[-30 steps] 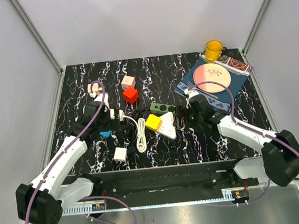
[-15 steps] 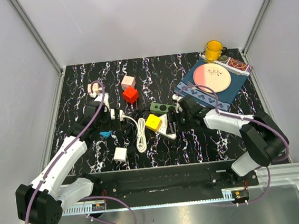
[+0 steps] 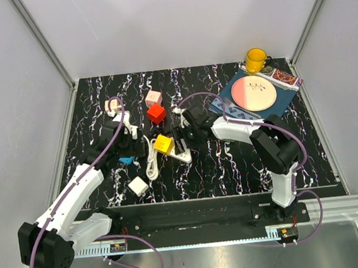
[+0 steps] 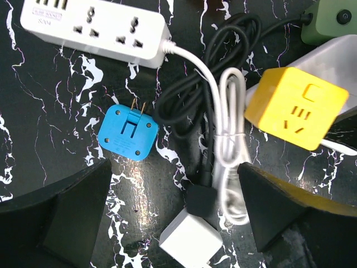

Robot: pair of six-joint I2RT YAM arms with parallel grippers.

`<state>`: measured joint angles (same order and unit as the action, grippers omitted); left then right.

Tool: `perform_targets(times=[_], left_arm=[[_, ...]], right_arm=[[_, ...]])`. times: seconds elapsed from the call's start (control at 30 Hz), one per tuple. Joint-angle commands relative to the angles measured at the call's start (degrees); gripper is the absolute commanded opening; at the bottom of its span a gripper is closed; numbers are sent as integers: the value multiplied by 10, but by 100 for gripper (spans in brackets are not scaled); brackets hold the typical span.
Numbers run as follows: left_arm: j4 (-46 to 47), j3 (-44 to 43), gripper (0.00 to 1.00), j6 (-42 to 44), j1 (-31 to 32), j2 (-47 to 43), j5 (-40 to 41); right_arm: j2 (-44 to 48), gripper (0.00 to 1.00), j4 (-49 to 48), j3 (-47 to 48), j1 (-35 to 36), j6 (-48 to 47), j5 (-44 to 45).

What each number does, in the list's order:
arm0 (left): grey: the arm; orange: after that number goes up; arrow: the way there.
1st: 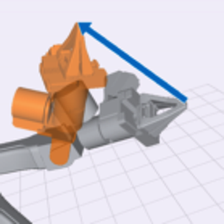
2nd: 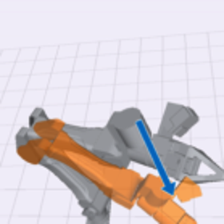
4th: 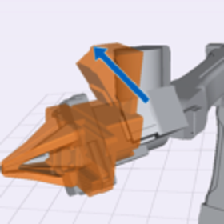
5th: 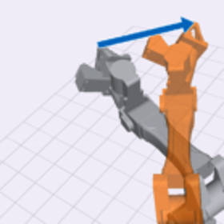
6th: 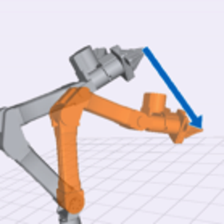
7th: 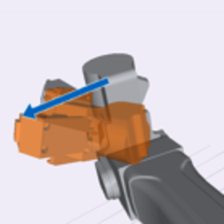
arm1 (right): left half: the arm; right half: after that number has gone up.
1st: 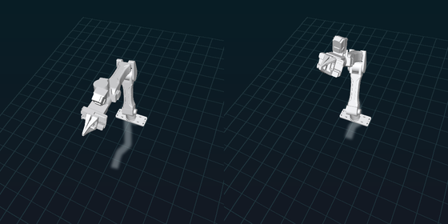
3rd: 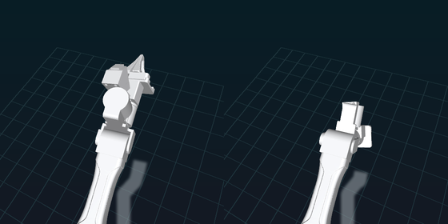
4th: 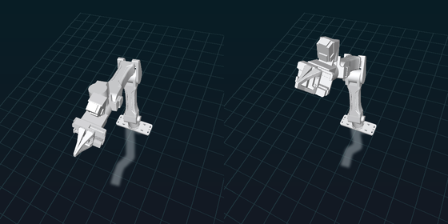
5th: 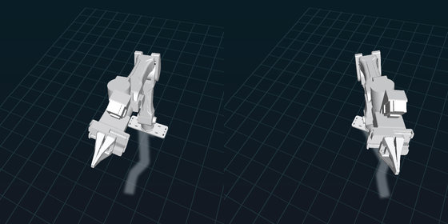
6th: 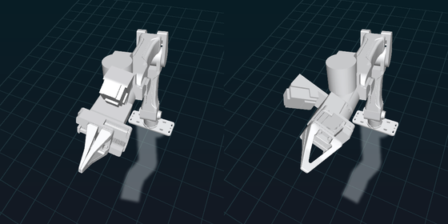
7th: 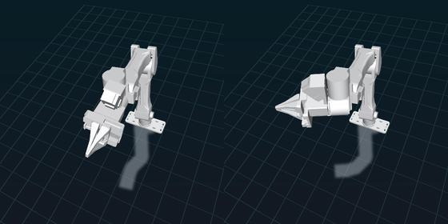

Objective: Insert the plug
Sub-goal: Move the socket to the center of the board, then adjust the socket at the center of the board.

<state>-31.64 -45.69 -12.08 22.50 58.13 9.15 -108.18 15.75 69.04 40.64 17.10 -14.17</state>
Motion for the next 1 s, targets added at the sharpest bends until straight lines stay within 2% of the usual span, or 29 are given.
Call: perform_targets(times=[0.0, 0.13, 0.3, 0.5, 0.77, 0.97], left_arm=[[13, -3, 99, -4, -3, -21, 3], [16, -3, 99, -4, -3, -26, 3], [17, -3, 99, -4, -3, -33, -1], [17, -1, 99, -5, -3, -35, -1], [17, -2, 99, -5, -3, -41, -3], [18, -2, 99, -5, -3, -40, -5]], right_arm=[[8, 83, -15, 78, 15, -56, 4], [53, 92, 33, 67, -5, -90, 63], [109, 96, 40, 18, -98, -107, 79], [97, 98, 48, 8, -176, -124, 82], [56, 100, 65, -19, -195, -137, 52], [75, 99, 68, -73, -180, -102, -21]])
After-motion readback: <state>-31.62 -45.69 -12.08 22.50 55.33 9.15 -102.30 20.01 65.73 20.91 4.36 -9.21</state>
